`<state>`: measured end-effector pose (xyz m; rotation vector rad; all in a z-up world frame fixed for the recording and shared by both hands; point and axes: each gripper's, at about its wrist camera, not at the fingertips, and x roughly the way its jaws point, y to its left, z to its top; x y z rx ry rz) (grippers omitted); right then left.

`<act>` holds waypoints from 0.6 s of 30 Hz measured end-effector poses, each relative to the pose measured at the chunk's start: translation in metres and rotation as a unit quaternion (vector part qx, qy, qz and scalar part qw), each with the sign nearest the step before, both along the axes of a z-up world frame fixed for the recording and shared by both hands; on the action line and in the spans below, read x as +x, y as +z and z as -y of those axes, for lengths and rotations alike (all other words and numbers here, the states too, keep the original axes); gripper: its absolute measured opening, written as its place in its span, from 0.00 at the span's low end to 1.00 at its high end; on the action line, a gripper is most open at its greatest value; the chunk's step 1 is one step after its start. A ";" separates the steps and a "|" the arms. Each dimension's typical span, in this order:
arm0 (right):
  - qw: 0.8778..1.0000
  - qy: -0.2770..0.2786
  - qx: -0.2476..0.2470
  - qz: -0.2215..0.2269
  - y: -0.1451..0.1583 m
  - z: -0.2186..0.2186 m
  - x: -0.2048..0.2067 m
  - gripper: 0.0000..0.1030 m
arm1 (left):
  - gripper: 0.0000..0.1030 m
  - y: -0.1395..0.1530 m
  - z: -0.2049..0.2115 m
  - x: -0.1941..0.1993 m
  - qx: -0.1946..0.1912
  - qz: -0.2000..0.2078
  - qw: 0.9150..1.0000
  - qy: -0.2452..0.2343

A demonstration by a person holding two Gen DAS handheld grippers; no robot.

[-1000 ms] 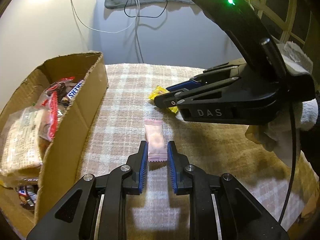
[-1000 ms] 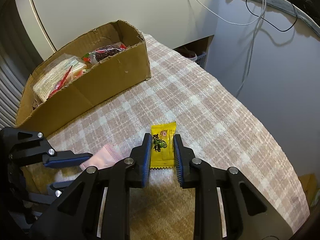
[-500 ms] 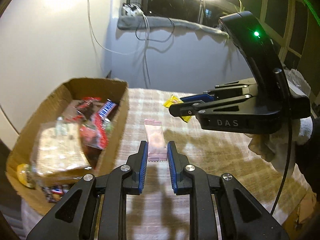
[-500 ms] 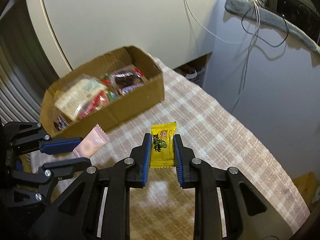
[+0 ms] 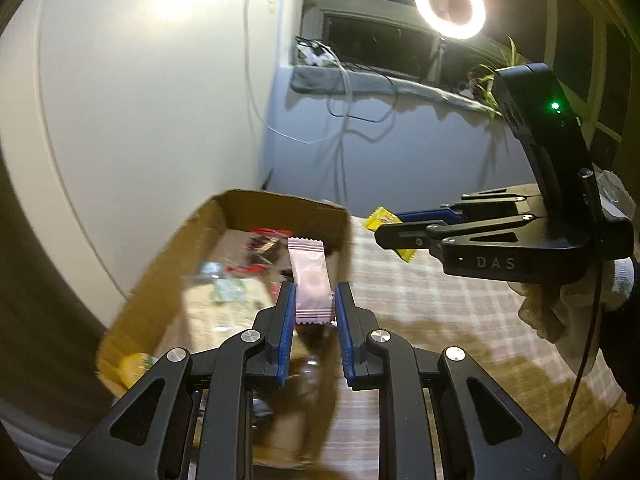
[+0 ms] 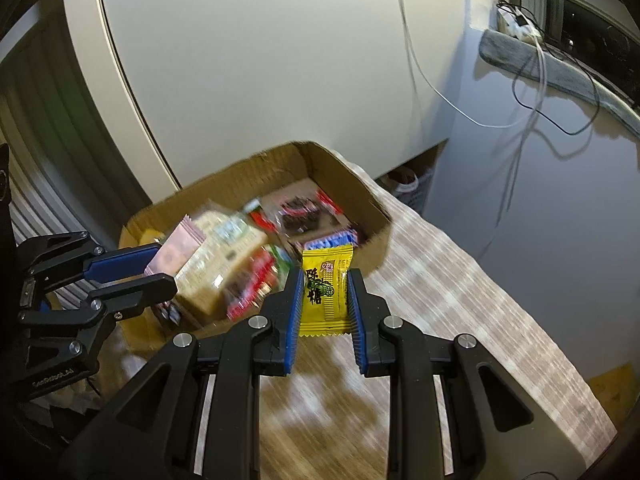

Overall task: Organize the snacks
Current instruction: 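Carry the pink and yellow candies over the cardboard box with both tools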

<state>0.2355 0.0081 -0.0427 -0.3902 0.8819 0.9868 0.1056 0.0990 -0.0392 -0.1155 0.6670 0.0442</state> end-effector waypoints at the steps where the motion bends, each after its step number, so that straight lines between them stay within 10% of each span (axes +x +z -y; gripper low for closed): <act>1: 1.000 0.002 0.001 0.000 0.000 -0.006 -0.001 0.22 | 0.18 0.000 -0.004 -0.001 0.000 0.001 1.000 0.004; 18: 1.000 0.021 -0.006 -0.004 -0.012 -0.067 -0.001 0.22 | 0.18 -0.002 -0.060 -0.008 0.001 0.009 0.999 0.045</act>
